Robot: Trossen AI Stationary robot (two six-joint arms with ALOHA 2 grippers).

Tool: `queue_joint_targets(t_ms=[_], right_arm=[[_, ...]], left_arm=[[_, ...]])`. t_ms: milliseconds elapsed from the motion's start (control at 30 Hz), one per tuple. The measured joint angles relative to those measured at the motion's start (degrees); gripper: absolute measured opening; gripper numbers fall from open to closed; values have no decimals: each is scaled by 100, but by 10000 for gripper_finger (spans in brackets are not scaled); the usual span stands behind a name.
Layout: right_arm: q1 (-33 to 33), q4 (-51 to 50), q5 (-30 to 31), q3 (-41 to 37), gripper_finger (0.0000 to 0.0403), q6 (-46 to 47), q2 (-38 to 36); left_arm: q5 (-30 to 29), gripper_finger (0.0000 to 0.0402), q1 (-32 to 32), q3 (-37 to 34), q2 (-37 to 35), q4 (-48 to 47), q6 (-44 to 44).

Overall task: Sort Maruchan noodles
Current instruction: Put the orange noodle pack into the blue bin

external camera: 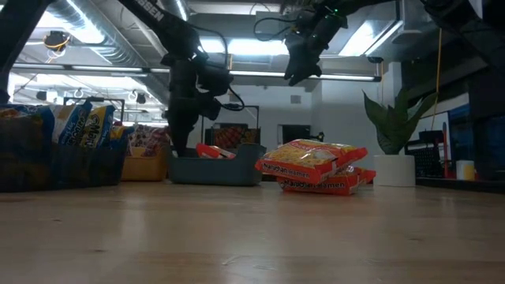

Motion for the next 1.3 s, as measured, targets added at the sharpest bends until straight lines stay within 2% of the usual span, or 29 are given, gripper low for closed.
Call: queue_joint_targets(t_ms=[333, 500, 700, 833, 1067, 1300], right_arm=[[2, -63, 0, 0, 182, -107, 2], [2, -208, 0, 0, 182, -127, 4], [2, -322, 0, 2, 182, -127, 4], [2, -320, 0, 2, 182, -127, 4], [2, -319, 0, 2, 182, -129, 4], [2, -309, 0, 3, 182, -129, 4]], left_arm=[[-118, 171, -104, 0, 335, 243, -711], [-396, 171, -196, 24, 601, 212, -882], [-375, 167, -237, 23, 622, 255, -1187], [-372, 130, -231, 20, 616, 244, -1222], [-354, 12, -238, 9, 625, 282, -1202], [-416, 2, -257, 196, 665, 28, -1170]])
